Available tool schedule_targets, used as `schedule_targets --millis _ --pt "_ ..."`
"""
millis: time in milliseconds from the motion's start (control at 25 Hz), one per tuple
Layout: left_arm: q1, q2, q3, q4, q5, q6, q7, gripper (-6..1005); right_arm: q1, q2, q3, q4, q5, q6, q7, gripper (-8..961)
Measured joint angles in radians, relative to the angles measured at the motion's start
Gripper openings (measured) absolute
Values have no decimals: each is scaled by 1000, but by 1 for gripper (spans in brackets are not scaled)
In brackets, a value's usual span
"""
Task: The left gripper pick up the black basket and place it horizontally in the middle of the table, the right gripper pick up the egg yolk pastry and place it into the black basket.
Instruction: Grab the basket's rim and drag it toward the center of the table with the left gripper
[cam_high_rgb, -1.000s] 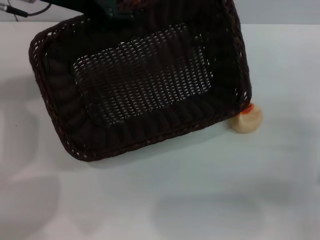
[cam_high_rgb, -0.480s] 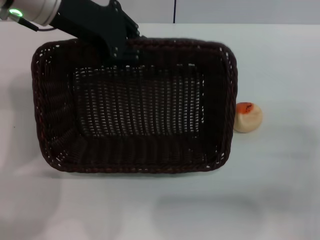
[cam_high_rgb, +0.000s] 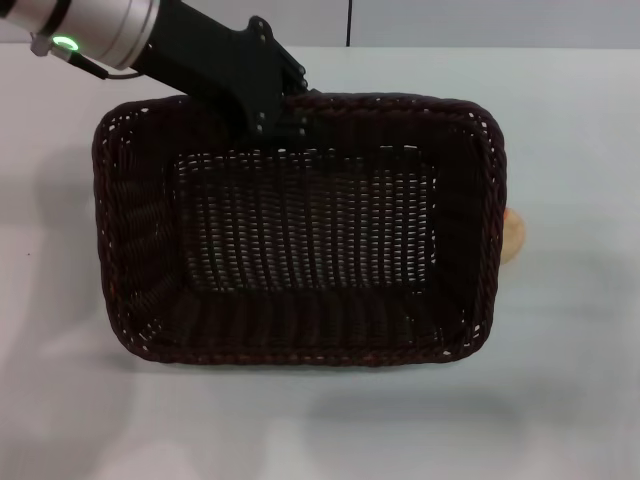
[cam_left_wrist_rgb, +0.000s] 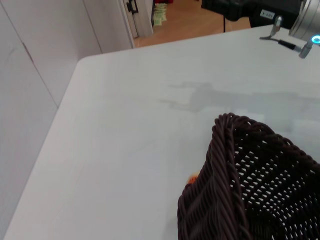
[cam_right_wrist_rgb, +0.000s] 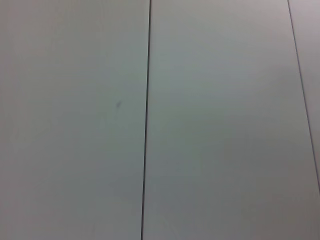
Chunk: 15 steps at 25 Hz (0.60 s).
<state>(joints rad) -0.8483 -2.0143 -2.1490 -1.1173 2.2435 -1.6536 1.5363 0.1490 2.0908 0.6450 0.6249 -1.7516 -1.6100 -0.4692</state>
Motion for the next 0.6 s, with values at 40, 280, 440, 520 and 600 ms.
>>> schedule_targets --millis 40,280,440,520,600 --pt "0 0 0 0 0 0 0 205 0 0 0 0 0 0 0 560" --pt "9 -31 8 -14 32 12 16 256 -2 -1 -10 2 0 -19 -3 558" --pt "17 -38 10 -27 34 25 20 282 -3 -2 -11 2 0 -22 -3 558" --pt "27 -41 8 -42 31 39 18 285 -4 -2 -12 2 1 -22 -7 558" --pt "44 -42 7 -68 20 61 13 287 -5 -2 -13 3 1 -23 -22 559"
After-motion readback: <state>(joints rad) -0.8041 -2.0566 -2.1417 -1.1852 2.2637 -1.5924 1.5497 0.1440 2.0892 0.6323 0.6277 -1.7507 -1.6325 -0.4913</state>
